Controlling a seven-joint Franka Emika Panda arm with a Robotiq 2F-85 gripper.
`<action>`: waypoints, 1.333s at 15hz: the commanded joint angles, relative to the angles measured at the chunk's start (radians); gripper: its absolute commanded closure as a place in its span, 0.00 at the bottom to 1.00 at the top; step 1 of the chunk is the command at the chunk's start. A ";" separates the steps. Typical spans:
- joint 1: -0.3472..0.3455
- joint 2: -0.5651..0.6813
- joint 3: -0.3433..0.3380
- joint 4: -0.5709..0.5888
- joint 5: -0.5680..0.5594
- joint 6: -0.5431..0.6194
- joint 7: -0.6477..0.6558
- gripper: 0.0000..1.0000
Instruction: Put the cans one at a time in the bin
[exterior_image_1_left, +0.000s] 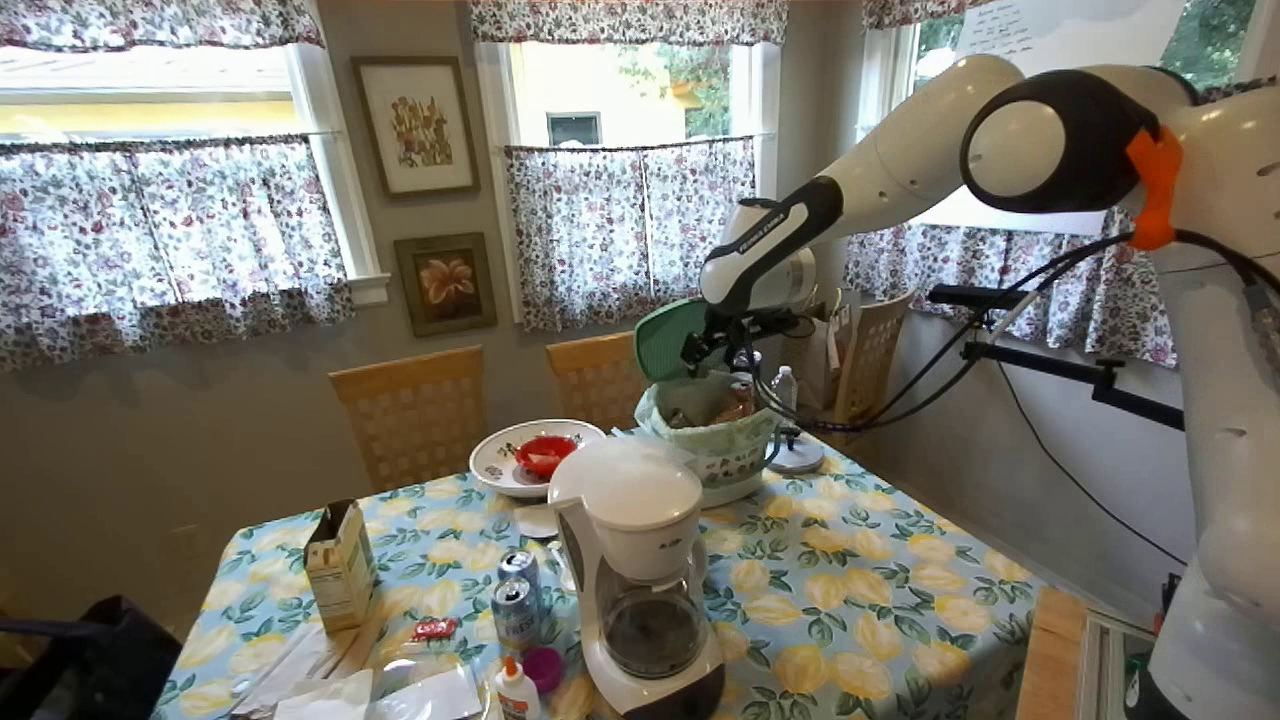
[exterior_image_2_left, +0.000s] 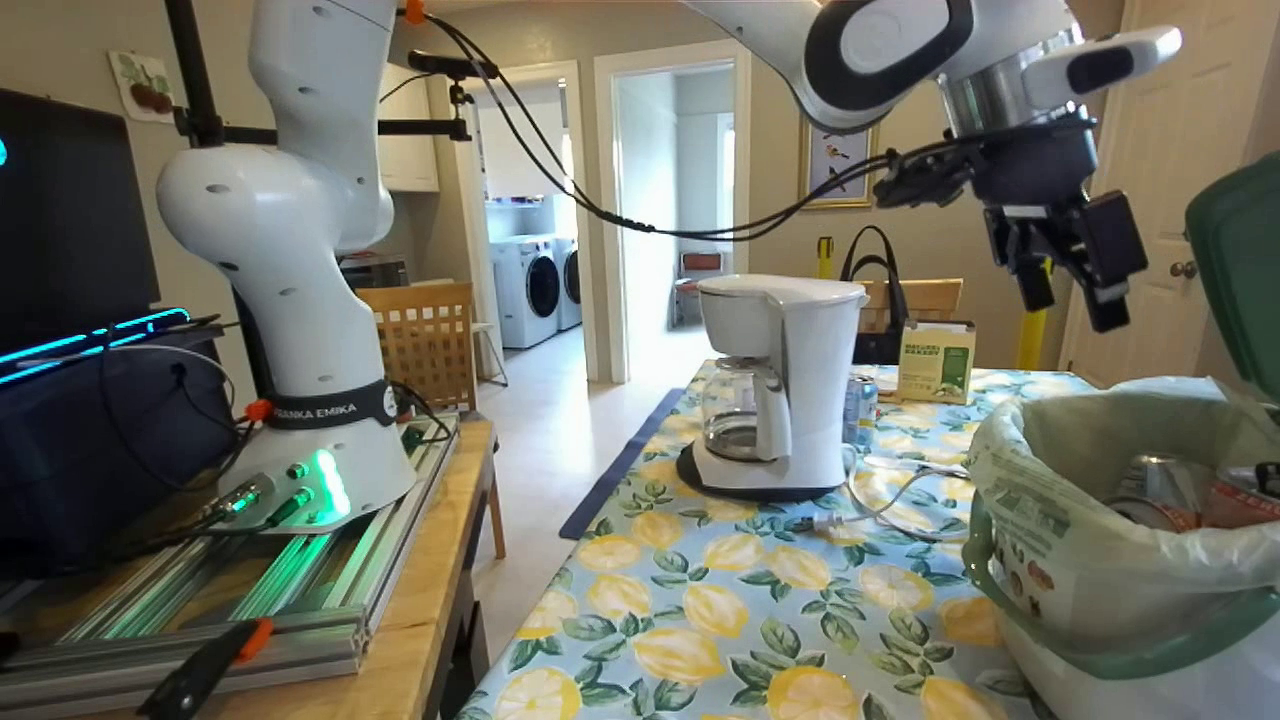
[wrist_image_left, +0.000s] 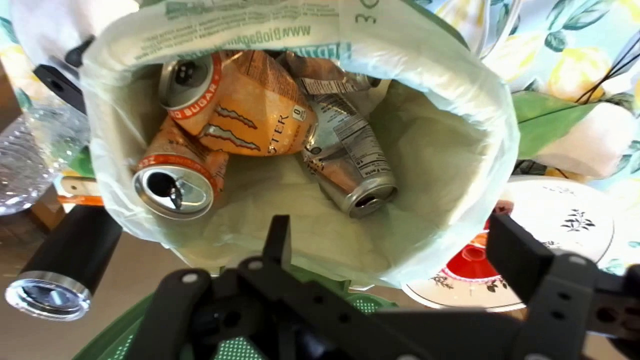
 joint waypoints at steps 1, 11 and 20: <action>0.103 -0.128 -0.105 -0.062 -0.170 -0.082 0.217 0.00; 0.088 -0.191 -0.139 0.031 -0.357 -0.111 0.308 0.00; 0.058 -0.188 -0.136 0.029 -0.333 -0.031 0.200 0.00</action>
